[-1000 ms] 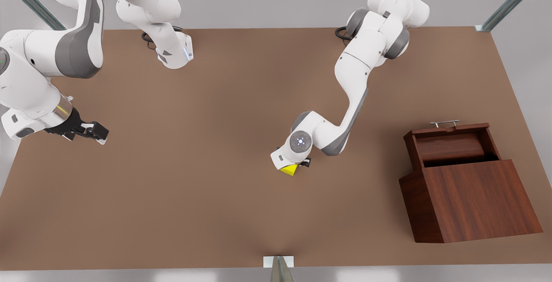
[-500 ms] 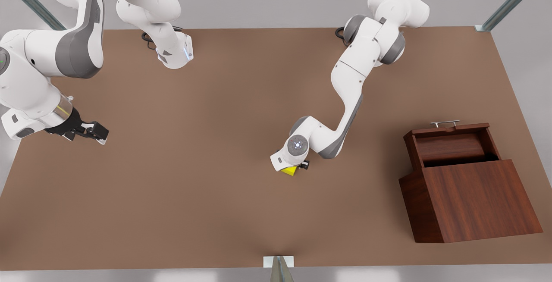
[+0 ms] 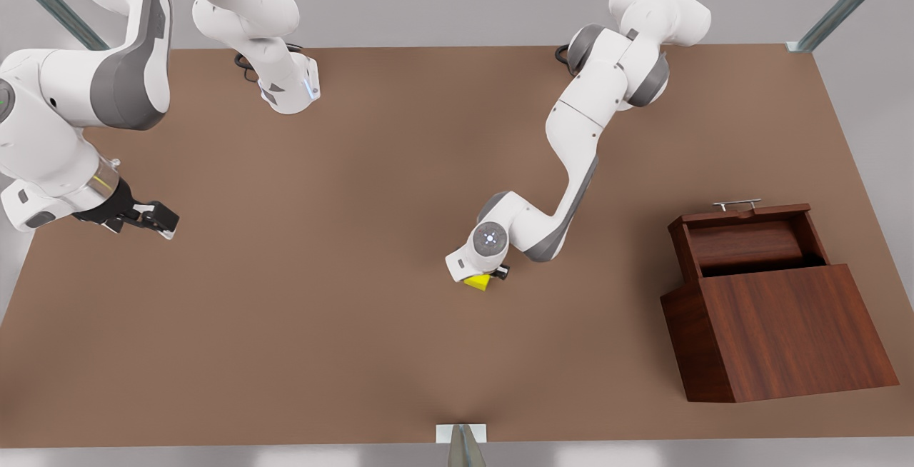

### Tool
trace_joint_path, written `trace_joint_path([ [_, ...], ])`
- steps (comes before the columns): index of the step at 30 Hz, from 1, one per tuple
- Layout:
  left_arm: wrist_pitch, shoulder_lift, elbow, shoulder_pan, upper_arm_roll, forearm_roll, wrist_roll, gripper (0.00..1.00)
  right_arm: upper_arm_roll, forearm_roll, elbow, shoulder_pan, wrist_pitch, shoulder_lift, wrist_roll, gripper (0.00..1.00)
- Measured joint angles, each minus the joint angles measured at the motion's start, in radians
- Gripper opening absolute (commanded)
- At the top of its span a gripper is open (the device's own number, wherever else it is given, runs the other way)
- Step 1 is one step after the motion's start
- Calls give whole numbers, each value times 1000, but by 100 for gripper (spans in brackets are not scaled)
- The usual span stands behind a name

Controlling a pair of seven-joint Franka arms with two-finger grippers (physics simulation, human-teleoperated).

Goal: Open the drawer with left arm, place the square in the middle with right arm, and place the square in the drawer with left arm

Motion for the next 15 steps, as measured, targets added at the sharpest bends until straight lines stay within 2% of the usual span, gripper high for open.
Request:
trace_joint_path([
  [3, 0, 0, 0, 0, 0, 0, 0, 72, 0, 0, 0, 0, 2, 0, 0, 100],
  [15, -13, -43, 4, 0, 0, 3, -13, 71, 0, -1, -1, 0, -1, 0, 0, 100],
])
